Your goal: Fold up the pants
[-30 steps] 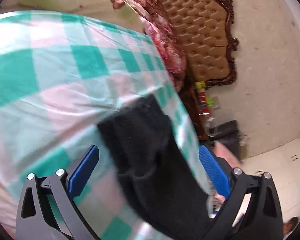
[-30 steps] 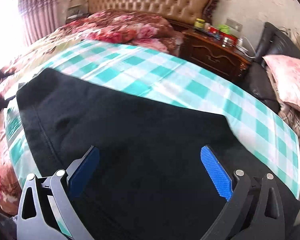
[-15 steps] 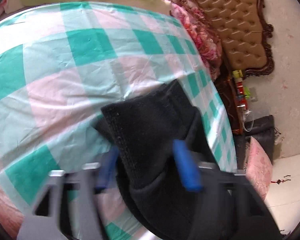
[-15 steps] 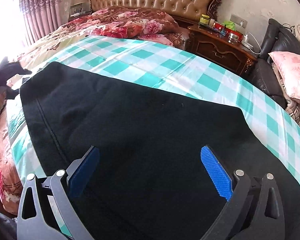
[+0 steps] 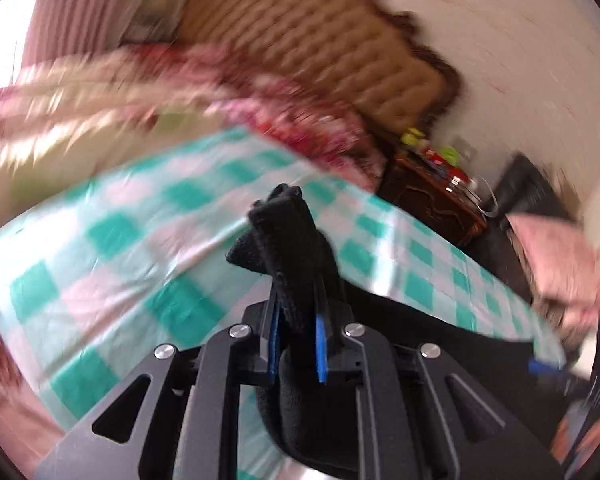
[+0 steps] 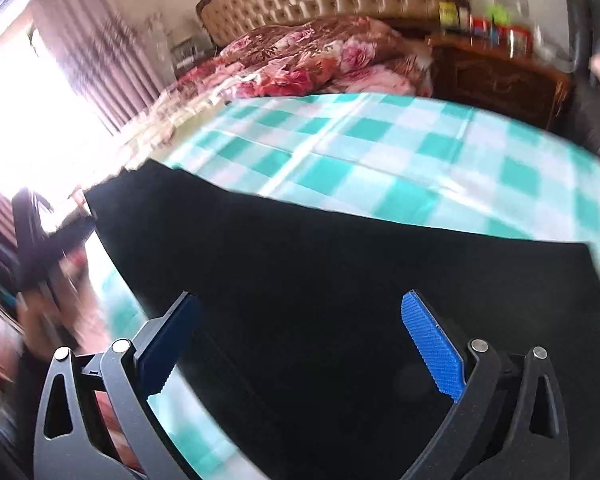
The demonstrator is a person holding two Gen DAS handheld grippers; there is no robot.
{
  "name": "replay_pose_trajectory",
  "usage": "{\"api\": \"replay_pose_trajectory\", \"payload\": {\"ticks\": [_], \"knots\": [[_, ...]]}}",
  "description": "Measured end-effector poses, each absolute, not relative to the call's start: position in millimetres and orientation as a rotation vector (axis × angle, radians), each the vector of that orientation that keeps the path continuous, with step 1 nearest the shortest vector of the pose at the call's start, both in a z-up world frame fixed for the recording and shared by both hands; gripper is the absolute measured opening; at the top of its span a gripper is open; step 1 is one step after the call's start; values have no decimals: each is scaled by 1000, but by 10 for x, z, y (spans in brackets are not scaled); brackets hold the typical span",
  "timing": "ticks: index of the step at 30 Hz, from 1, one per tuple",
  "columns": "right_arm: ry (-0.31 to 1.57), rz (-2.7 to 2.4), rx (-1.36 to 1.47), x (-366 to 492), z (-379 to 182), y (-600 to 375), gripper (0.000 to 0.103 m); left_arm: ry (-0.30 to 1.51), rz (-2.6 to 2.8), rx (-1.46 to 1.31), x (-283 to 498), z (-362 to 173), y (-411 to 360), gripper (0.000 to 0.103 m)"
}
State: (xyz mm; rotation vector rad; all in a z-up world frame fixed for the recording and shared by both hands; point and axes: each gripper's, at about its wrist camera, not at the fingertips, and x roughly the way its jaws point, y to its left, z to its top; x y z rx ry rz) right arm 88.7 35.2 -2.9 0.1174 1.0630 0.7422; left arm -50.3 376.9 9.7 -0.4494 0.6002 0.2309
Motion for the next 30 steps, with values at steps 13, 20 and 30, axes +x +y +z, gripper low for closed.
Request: {"api": "replay_pose_trajectory", "payload": {"ticks": [13, 20, 30], "knots": [[1357, 873, 377, 1302, -106, 913, 98, 547, 175, 258, -395, -263, 1981, 12], [1566, 854, 407, 1349, -601, 1239, 98, 535, 154, 490, -409, -578, 1623, 11], [1583, 922, 279, 1172, -564, 1672, 42, 477, 158, 636, -544, -729, 1554, 11]]}}
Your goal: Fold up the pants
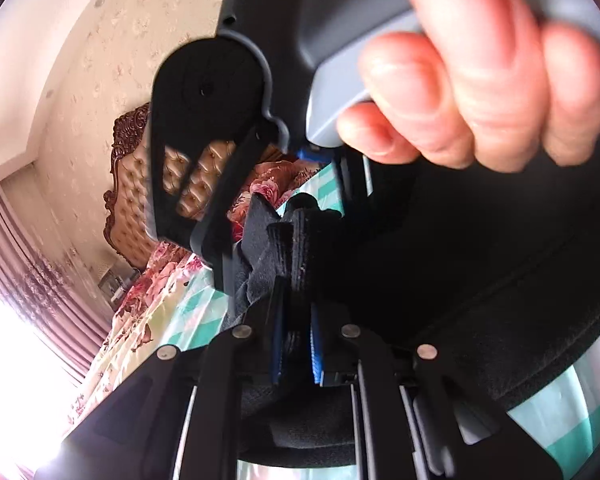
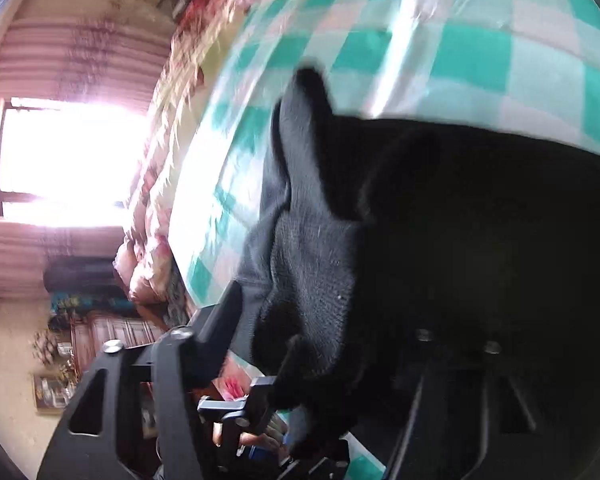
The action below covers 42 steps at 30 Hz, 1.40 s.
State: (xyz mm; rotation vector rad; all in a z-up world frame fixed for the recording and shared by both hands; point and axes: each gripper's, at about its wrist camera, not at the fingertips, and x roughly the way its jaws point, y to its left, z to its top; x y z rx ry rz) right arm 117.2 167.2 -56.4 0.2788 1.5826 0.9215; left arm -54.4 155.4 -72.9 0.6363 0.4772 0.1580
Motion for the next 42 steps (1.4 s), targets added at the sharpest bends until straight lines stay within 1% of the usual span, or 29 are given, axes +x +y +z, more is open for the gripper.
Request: {"api": "replay_pose_trajectory", "payload": {"ticks": [1, 2, 3, 4, 6, 7, 11, 15, 19, 22, 23, 24, 28, 33, 35, 37, 42], "knots": [[1551, 946, 279, 1156, -536, 1662, 33, 476, 150, 632, -572, -722, 1582, 13], [1537, 960, 286, 1151, -523, 1638, 22, 468, 141, 629, -616, -712, 1612, 17], [1528, 972, 301, 1152, -504, 1605, 20, 455, 120, 619, -666, -688, 1630, 28], [1512, 981, 302, 1151, -480, 1587, 20, 431, 96, 592, -752, -639, 1674, 62], [1469, 1003, 283, 1145, -360, 1534, 19, 374, 90, 522, -922, -530, 1786, 102], [1455, 1011, 283, 1146, -303, 1518, 19, 343, 92, 463, -1023, -461, 1888, 102], [1381, 1034, 259, 1137, 26, 1482, 19, 391, 158, 274, -1123, -374, 2265, 102], [1302, 1056, 229, 1099, 380, 1376, 19, 495, 148, 147, -1067, -469, 2430, 102], [1220, 1054, 200, 1037, 800, 1213, 19, 623, 103, 1, -787, -587, 2468, 102], [1152, 1032, 195, 988, 1066, 1033, 18, 648, 125, -40, -665, -607, 2419, 101], [1133, 1023, 196, 981, 1127, 954, 18, 647, 119, -37, -712, -590, 2296, 101], [1115, 1013, 201, 988, 1192, 850, 18, 644, 118, -17, -705, -581, 2120, 101], [1064, 957, 249, 1031, 1314, 329, 18, 645, 159, 149, -617, -598, 1834, 101], [1037, 884, 336, 1009, 1231, -374, 18, 667, 187, 277, -560, -701, 1633, 101], [1034, 847, 387, 982, 1085, -677, 18, 665, 199, 308, -568, -722, 1608, 101], [1041, 810, 439, 949, 916, -966, 18, 670, 189, 307, -561, -731, 1637, 102], [1091, 701, 588, 821, 212, -1574, 18, 681, 164, 342, -534, -717, 1617, 102]]}}
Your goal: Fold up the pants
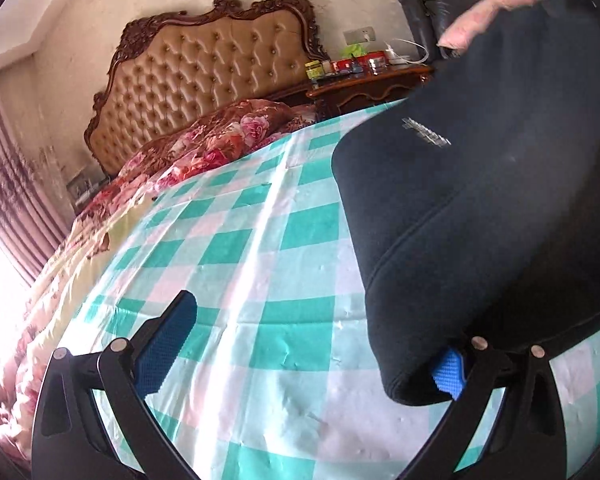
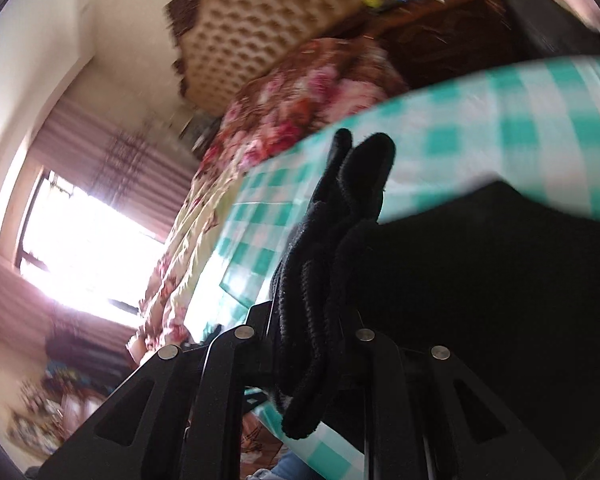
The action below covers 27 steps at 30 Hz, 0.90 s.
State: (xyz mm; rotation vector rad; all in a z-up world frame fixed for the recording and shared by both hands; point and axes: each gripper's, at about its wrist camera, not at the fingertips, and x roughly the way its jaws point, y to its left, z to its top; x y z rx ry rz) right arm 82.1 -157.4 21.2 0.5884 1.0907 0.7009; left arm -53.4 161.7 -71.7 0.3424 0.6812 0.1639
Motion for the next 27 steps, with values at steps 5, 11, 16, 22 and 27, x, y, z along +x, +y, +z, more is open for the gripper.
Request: {"api": "replay_pose_trajectory", "payload": {"ticks": [5, 11, 16, 22, 27], "knots": [[1127, 587, 659, 692, -376, -1958, 18, 671, 144, 456, -577, -711, 1382, 102], [1152, 563, 670, 587, -610, -1972, 18, 701, 124, 518, -511, -692, 1369, 102], [1099, 608, 689, 456, -400, -1947, 18, 727, 117, 528, -489, -688, 1406, 102], [1153, 549, 678, 389, -747, -1964, 19, 772, 95, 428, -469, -697, 1528, 102], [1162, 507, 572, 331, -628, -1975, 40, 761, 5, 491, -595, -656, 1503, 101]]}}
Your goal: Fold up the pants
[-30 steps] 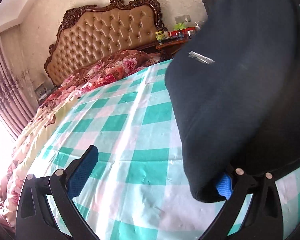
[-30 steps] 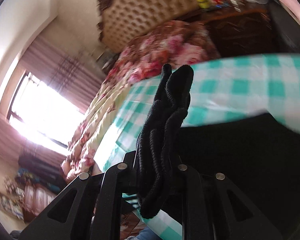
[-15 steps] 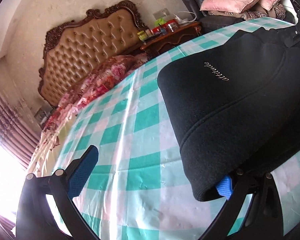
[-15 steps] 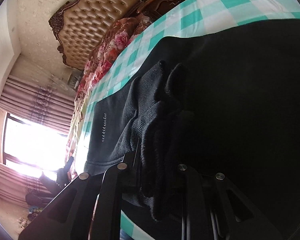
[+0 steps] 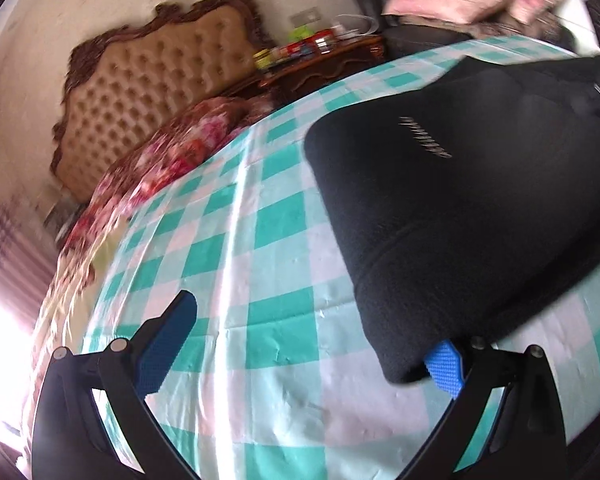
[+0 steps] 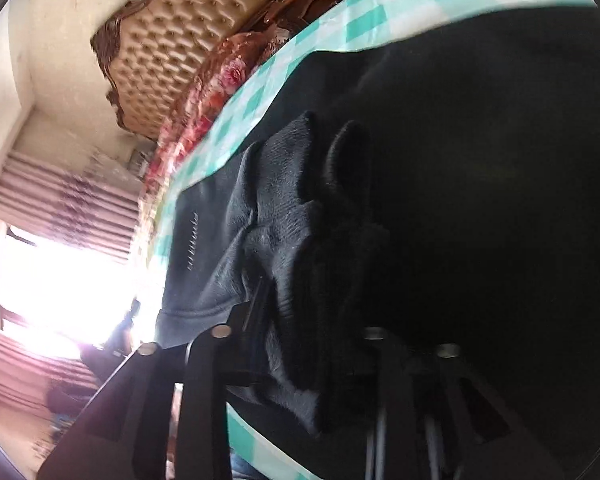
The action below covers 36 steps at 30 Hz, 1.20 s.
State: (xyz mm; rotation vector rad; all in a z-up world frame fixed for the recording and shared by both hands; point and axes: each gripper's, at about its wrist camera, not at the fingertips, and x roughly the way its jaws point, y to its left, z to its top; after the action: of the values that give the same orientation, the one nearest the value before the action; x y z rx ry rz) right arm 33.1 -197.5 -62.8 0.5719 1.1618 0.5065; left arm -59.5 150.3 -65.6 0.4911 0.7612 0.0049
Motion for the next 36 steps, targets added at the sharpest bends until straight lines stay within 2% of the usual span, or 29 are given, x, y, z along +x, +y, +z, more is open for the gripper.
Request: {"api": "replay_pose_trajectory", "payload": {"ticks": [1, 3, 6, 7, 9, 10, 11, 13, 16, 22, 24, 30, 36], "knots": [[1148, 495, 548, 304, -575, -2005, 48, 748, -42, 518, -686, -625, 1514, 101], [1092, 452, 516, 229, -454, -2150, 55, 732, -123, 544, -836, -577, 1536, 101], [1013, 338, 386, 94, -208, -2268, 55, 746, -222, 553, -1034, -474, 1639, 101], [981, 336, 332, 71, -116, -2233, 56, 743, -236, 499, -1040, -358, 1715, 101], [919, 364, 215, 83, 31, -2065, 63, 704, -252, 326, -948, -76, 1872, 101], [893, 391, 146, 95, 97, -1913, 72, 665, -267, 167, -812, 131, 1985, 101], [881, 415, 100, 122, 127, -1787, 77, 652, -273, 92, -713, 226, 2024, 101], [867, 465, 30, 189, 138, -1556, 77, 649, -282, -61, -362, 400, 2012, 101], [869, 520, -57, 226, 74, -1206, 77, 733, -291, -84, 211, 415, 1682, 101], [881, 536, -283, 32, -173, -783, 77, 996, -270, 43, 1013, -317, 1102, 101], [931, 507, -366, -19, -423, -778, 77, 1053, -209, 74, 1133, -572, 1116, 101], [923, 533, -317, -50, -421, -916, 77, 1095, -185, -46, 1205, -743, 1453, 102], [881, 519, -255, 79, -97, -1057, 79, 972, -156, -125, 825, -303, 1647, 101]]}}
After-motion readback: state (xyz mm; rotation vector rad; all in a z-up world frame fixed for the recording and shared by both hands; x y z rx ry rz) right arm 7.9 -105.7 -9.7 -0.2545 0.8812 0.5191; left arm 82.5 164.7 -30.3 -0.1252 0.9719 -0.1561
